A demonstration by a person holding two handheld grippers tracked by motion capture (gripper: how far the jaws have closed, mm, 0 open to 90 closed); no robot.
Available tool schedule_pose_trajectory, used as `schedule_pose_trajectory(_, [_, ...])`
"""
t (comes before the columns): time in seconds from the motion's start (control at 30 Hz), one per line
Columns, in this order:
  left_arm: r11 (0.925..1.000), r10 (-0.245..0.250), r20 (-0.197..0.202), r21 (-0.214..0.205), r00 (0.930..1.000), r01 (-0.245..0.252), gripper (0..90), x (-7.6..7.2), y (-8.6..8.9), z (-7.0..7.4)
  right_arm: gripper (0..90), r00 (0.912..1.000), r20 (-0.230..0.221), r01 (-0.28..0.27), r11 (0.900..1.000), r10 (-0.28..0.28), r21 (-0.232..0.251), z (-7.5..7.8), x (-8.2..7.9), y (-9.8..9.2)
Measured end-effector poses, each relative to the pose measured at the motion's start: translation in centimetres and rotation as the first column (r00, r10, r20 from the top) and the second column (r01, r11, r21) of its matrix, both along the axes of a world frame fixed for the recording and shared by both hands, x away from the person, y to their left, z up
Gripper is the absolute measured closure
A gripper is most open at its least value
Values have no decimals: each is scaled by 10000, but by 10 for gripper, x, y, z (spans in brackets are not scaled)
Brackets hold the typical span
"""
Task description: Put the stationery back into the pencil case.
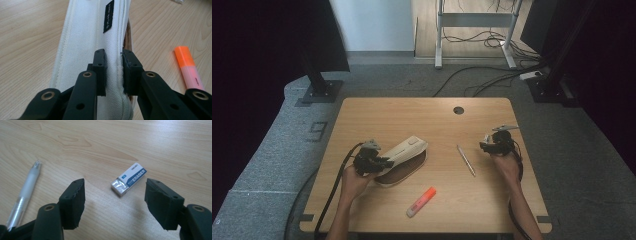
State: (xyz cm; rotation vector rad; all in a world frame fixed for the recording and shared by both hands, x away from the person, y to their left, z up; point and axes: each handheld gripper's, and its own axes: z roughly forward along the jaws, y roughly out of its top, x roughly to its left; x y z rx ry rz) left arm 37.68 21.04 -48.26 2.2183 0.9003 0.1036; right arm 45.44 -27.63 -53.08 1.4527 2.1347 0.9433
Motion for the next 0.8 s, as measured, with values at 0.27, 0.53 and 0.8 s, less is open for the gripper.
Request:
schedule_pose_trajectory(0.27, [10000,-7,-8,-7,10000,7,752,0,0,0,375,9998,-133,132,9999,-134,-99,-9,12,-1])
schedule_pose_trajectory(0.53, [10000,6,15,7,10000,-6,752,-1,-1,0,415,9994,-66,347,9990,-349,-270,-9,22,1])
schedule_pose_trajectory(0.8, [10000,-27,8,19,10000,27,751,-1,-1,0,494,9991,-135,405,9978,-412,-520,-12,26,4])
